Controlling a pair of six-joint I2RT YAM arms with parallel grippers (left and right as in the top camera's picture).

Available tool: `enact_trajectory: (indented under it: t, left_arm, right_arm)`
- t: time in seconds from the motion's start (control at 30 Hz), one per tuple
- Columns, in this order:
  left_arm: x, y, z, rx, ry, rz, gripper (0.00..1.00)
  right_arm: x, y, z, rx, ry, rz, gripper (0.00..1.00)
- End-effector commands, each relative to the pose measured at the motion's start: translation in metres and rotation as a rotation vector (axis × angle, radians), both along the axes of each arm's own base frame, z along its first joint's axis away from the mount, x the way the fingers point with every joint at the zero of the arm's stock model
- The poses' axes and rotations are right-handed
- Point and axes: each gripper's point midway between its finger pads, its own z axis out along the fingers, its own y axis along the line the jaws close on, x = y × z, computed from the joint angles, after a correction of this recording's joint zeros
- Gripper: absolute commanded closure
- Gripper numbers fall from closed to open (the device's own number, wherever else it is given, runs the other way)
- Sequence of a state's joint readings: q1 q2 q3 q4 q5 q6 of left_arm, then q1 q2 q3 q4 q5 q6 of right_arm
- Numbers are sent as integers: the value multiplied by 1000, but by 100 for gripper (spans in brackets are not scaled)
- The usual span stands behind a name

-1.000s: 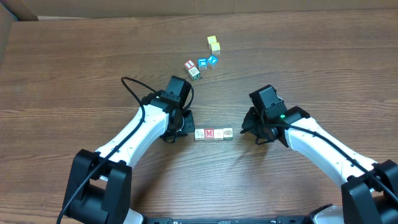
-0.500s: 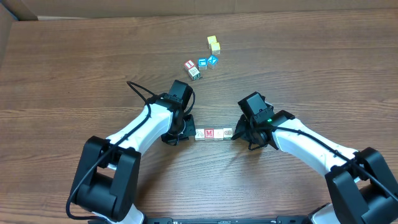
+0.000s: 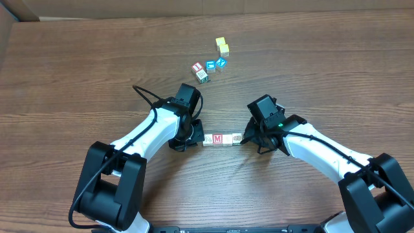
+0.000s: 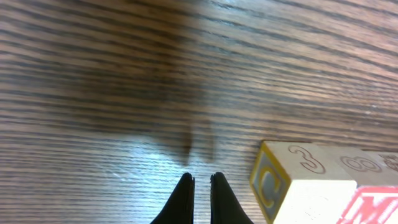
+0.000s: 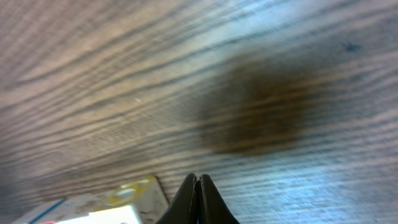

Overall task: Flip 4 blocks
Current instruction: 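Lower both grippers to opposite ends of the block row, then squeeze the block row between left and right grippers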

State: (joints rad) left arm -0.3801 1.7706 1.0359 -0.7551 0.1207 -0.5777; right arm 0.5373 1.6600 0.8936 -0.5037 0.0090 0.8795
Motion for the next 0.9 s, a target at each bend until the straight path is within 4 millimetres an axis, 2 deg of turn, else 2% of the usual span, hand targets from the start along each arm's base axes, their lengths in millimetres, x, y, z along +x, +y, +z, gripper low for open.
enact_trajectory:
  t: [0.0, 0.23, 0.4, 0.73, 0.87]
  left_arm:
    - [-5, -6, -3, -30, 25, -11, 96]
    - [-9, -14, -1, -82, 31, -94, 96]
    - [-7, -14, 2, -84, 19, -105, 96]
    - [4, -14, 52, -115, -111, -106, 96]
    - [0, -14, 54, -116, -98, -78, 96]
  right_arm:
    - [2, -3, -3, -13, -9, -15, 96]
    - [-2, 7, -18, 27, 44, 4, 96]
    - [-3, 7, -19, 23, 49, 4, 96]
    - [-3, 7, -19, 24, 48, 4, 94]
    - [-2, 7, -18, 26, 45, 4, 95]
